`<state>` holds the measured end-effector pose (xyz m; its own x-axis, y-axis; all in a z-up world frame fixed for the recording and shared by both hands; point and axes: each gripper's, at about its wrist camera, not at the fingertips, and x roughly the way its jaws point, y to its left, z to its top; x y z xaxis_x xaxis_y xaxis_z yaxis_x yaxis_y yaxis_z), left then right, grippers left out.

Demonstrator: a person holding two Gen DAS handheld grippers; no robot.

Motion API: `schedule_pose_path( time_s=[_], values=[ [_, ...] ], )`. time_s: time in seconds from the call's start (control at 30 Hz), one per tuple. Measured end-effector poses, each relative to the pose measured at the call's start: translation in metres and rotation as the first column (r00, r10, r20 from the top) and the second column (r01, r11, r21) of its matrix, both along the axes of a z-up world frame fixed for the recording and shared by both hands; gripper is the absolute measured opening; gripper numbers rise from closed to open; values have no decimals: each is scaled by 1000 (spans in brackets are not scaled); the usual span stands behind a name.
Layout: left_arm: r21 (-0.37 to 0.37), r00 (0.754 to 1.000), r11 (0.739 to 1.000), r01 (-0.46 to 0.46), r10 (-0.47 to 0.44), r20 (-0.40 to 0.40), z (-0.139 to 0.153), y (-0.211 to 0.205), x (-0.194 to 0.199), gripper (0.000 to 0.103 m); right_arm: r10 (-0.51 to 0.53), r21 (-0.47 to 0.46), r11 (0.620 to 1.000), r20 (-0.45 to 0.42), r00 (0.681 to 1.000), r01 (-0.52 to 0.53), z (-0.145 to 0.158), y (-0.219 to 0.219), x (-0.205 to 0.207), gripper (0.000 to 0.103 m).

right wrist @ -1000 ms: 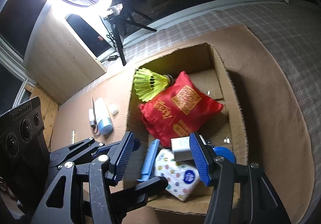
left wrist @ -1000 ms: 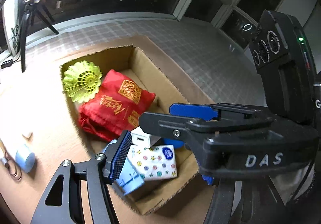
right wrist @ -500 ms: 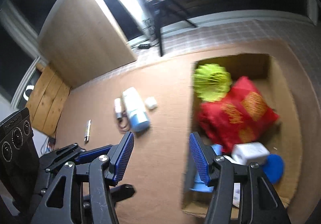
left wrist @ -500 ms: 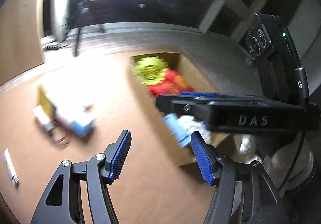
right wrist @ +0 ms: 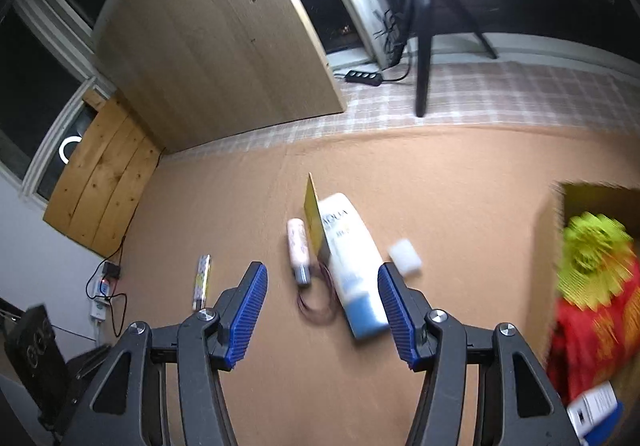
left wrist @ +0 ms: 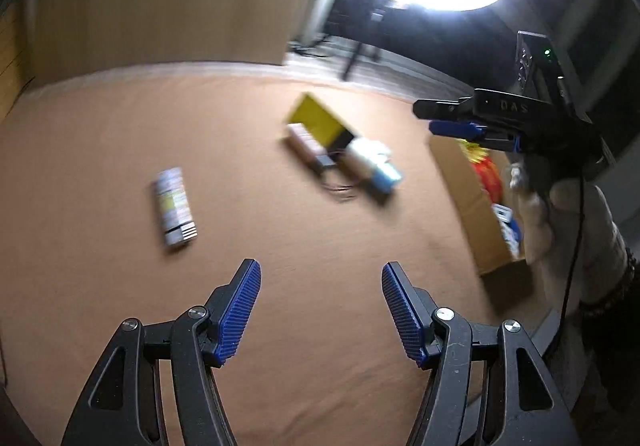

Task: Organize objects
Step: 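Move the right tool to the yellow card and close on it, then carry the yellow card with the right tool into the box and release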

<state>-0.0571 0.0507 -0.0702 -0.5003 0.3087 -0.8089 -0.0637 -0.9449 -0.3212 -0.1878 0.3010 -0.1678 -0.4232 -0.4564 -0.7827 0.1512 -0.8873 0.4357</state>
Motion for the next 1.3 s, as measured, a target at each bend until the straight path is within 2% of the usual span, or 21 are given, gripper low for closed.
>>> schedule_pose_path(
  time_s=[0.13,0.43,0.5,0.73,0.8,0.87,0.93,1.17,1.3],
  values=[
    [0,997,997,-76,76,15,-5,-40,14,67,16,31,999,29,999,-17,-17,-22,-24,53],
    [-1,988,989,-147,147,37,-15,-81,32,67,15,66,998,87,996,-21,-43,-45,-55,44],
    [1,988,988,-152,152,41,-16,-84,31,67,11,82,996,94,996,-19,-47,-48,-60,43],
    [4,987,988,-153,152,51,-22,-86,28,67,34,107,993,101,994,-45,-53,-60,-68,29],
    [5,986,988,-156,155,53,-23,-86,28,67,49,125,990,97,994,-61,-53,-64,-67,23],
    [5,986,987,-158,157,55,-23,-85,27,67,53,152,986,98,994,-67,-53,-68,-67,12],
    [8,986,987,-158,157,56,-23,-84,25,67,57,158,985,104,993,-73,-54,-70,-67,8],
    [6,988,989,-147,147,55,-24,-75,20,67,60,201,977,66,996,-72,-49,-72,-56,1],
    [3,990,991,-132,132,55,-24,-68,16,67,48,172,984,40,998,-54,-39,-66,-45,1]
  ],
)
